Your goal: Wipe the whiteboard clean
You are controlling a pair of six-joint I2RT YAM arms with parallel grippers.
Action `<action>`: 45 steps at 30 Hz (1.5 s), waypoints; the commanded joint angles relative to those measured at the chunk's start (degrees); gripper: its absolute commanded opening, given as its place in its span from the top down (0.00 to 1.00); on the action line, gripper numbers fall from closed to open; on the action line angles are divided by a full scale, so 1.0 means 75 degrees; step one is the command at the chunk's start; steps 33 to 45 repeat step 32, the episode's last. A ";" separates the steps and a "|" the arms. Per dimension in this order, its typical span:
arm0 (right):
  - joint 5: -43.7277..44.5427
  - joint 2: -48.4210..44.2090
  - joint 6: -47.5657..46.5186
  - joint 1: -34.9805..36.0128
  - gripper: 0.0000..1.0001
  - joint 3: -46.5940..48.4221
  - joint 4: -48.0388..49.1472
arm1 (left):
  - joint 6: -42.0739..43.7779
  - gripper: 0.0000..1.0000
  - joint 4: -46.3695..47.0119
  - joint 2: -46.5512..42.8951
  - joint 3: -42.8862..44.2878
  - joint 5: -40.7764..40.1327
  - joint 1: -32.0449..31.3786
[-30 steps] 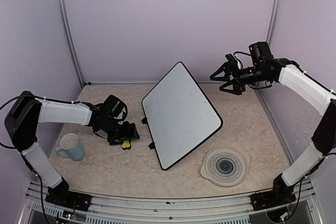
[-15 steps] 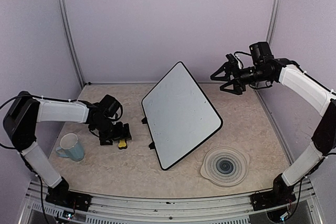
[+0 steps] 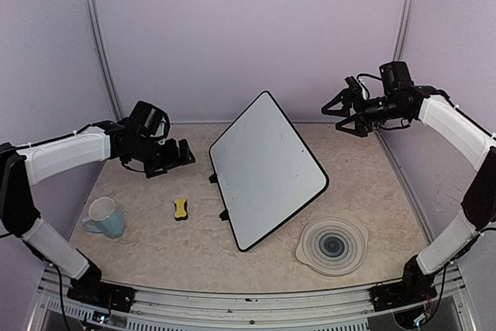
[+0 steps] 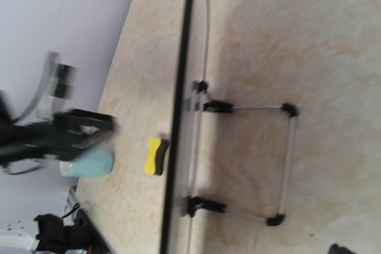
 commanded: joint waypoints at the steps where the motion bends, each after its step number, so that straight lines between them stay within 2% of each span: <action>1: 0.0209 -0.0608 -0.0555 -0.0361 0.00 0.0302 -0.0274 | 0.0373 0.01 -0.0216 -0.0845 0.1156 -0.0307 0.0364; 5: 0.0755 -0.1267 -0.0846 -0.0622 0.00 0.0208 -0.0359 | 0.0259 0.01 -0.0559 -0.1500 0.1842 -0.0479 0.0927; 8: 0.1230 -0.1998 -0.0709 -0.0820 0.00 -0.0325 -0.0084 | 0.0218 0.01 -0.0548 -0.2169 0.1729 -0.0852 0.1229; 13: 0.1594 -0.3424 -0.0183 -0.0913 0.00 -0.2111 0.0710 | 0.0057 0.01 -0.0557 -0.3419 0.0586 -0.1527 0.1254; 17: 0.1693 -0.4394 0.0102 -0.0913 0.00 -0.3383 0.1004 | -0.0230 0.01 -0.0554 -0.4260 -0.0636 -0.1676 0.1247; 22: 0.1771 -0.5097 0.0122 -0.0916 0.00 -0.4363 0.1100 | -0.0491 0.01 -0.0433 -0.4867 -0.1802 -0.1565 0.1244; 26: 0.1763 -0.5048 0.0270 -0.0913 0.00 -0.4551 0.1125 | -0.0509 0.01 -0.0233 -0.4947 -0.2099 -0.1486 0.1244; 32: 0.1686 -0.4706 0.0299 -0.0913 0.00 -0.4280 0.1283 | -0.0414 0.01 -0.0096 -0.4449 -0.1784 -0.1644 0.1245; 45: 0.1686 -0.4706 0.0299 -0.0913 0.00 -0.4280 0.1283 | -0.0414 0.01 -0.0096 -0.4449 -0.1784 -0.1644 0.1245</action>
